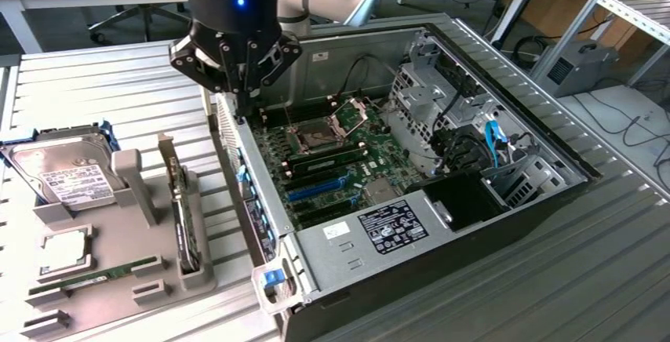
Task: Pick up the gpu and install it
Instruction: 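Reach for the gpu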
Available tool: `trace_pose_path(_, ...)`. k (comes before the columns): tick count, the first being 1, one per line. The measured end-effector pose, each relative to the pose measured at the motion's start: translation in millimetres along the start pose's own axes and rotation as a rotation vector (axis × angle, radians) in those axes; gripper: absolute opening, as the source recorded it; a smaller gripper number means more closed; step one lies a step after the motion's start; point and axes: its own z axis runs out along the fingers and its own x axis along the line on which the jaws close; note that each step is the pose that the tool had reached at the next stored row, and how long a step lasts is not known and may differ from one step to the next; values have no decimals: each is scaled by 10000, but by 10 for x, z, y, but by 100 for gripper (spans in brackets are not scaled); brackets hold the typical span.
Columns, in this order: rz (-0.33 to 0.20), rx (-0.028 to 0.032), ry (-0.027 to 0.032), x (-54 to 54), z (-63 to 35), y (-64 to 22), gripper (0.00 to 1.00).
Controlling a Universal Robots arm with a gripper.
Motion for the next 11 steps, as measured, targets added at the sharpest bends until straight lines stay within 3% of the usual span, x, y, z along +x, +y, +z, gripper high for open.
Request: trace_pose_path(11,-1,6,0,53,8,-5,11)
